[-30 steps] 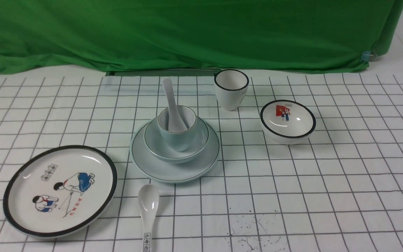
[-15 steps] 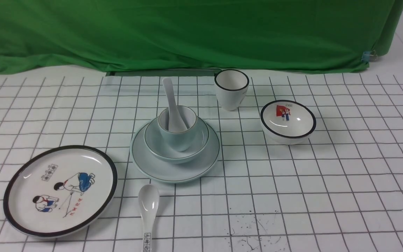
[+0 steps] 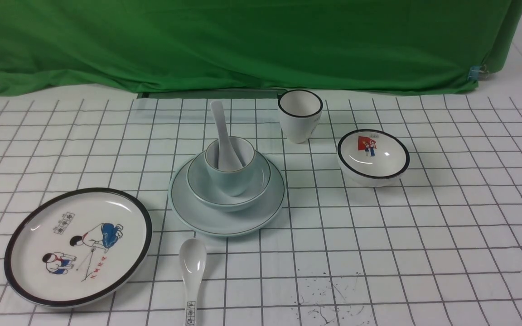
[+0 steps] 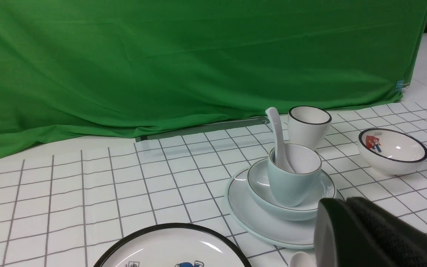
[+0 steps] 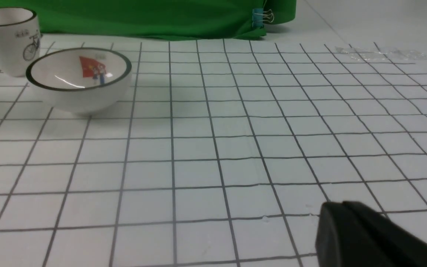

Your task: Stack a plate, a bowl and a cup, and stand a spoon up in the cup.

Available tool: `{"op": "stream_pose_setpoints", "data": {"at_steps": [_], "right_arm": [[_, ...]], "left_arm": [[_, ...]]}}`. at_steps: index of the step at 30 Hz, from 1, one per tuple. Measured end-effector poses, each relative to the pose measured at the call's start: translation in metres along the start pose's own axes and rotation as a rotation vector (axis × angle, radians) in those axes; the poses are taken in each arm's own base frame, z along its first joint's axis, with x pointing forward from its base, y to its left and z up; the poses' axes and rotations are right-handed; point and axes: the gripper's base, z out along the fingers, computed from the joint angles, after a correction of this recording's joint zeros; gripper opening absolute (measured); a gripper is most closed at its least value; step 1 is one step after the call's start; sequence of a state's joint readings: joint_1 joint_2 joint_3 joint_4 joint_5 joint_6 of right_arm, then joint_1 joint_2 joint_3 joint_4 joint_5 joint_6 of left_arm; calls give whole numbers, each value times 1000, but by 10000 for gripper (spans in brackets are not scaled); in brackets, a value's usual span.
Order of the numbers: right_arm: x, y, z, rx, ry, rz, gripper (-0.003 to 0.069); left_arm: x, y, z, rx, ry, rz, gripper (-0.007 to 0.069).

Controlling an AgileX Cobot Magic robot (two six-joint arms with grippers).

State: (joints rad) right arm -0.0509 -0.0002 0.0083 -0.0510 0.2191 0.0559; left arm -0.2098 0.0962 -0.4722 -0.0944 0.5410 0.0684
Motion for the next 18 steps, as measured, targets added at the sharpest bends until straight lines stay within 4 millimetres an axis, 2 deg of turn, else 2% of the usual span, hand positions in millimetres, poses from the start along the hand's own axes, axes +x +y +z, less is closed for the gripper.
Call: {"op": "stream_pose_setpoints", "data": {"at_steps": [18], "right_arm": [[0,0,0,0,0,1,48]], "left_arm": [[0,0,0,0,0,0,-31]]}}
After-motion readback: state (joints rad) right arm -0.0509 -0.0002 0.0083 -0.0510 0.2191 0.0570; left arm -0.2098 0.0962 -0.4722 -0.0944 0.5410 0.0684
